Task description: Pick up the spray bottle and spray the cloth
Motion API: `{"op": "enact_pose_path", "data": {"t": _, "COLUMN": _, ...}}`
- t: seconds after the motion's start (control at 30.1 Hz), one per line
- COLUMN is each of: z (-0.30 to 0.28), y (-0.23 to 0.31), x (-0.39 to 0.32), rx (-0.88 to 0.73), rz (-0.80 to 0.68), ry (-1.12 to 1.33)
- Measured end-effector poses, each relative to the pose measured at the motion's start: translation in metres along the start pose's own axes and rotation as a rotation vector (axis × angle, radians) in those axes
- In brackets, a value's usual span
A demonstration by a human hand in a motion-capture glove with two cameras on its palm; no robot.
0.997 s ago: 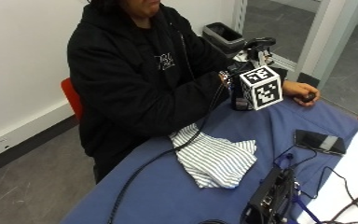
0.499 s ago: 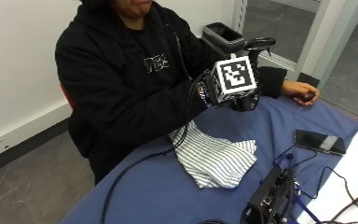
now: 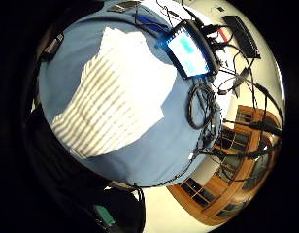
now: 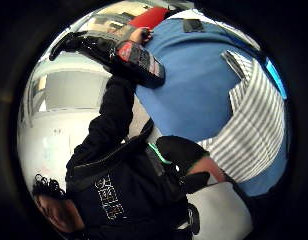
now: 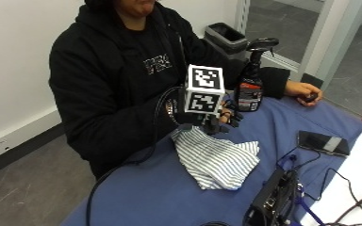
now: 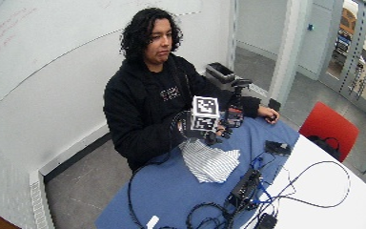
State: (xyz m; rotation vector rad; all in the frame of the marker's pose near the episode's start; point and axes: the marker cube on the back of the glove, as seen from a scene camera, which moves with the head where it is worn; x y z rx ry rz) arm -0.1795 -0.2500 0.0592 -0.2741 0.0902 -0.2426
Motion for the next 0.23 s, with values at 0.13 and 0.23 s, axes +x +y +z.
{"op": "enact_pose_path", "data": {"t": 0.13, "z": 0.008, "y": 0.018, "x": 0.007, "rx": -0.007, "rz": 0.027, "ry": 0.022}}
{"op": "enact_pose_path", "data": {"t": 0.23, "z": 0.010, "y": 0.024, "x": 0.009, "rx": -0.011, "rz": 0.038, "ry": 0.025}}
